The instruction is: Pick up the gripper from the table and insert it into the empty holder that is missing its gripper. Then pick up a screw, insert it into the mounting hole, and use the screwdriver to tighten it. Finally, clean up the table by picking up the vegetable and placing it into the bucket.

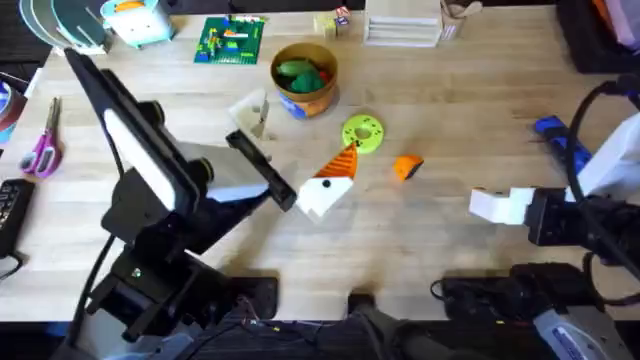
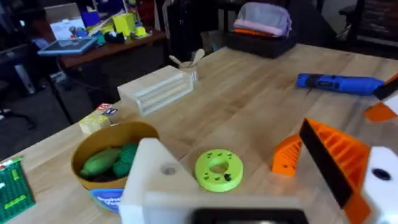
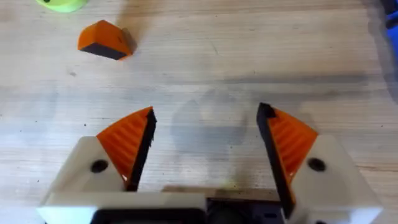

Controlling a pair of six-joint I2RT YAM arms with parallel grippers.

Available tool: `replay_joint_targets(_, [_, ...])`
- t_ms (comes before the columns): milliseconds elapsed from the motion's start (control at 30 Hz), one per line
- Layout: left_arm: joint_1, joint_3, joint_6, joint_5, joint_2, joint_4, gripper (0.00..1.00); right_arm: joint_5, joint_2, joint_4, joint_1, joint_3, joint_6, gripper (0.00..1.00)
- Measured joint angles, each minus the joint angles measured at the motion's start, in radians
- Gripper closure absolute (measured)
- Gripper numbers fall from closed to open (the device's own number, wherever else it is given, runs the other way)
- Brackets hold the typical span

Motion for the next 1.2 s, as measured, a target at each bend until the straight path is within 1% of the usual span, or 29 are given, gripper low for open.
replay_joint_targets(100, [-0.012,-0.092,0.004,0.0,-0.086,0.039,0.008,0.0,0.0,0.0,0.0,0.0,0.0,0.01])
replay_joint_targets(267, [-0.02,-0.182,0.003,0.0,-0.216,0.031,0.008,0.0,0.0,0.0,0.0,0.0,0.0,0.008])
replay_joint_targets(367, [-0.02,-0.189,0.003,0.003,-0.292,-0.054,0.008,0.0,0.0,0.0,0.0,0.0,0.0,0.01])
replay_joint_targets(433, [-0.02,-0.189,0.004,0.012,-0.342,-0.129,0.008,0.0,0.0,0.0,0.0,0.0,0.0,0.01])
replay_joint_targets(500, [-0.02,-0.19,0.004,0.029,-0.391,-0.228,0.009,0.0,0.0,0.0,0.0,0.0,0.0,0.012])
replay_joint_targets(667, [-0.024,-0.189,0.004,0.054,-0.403,-0.232,0.008,0.0,0.0,0.0,0.0,0.0,0.0,0.01])
replay_joint_targets(1200, [-0.024,-0.189,0.004,0.059,-0.403,-0.232,0.008,0.0,0.0,0.0,0.0,0.0,0.0,0.01])
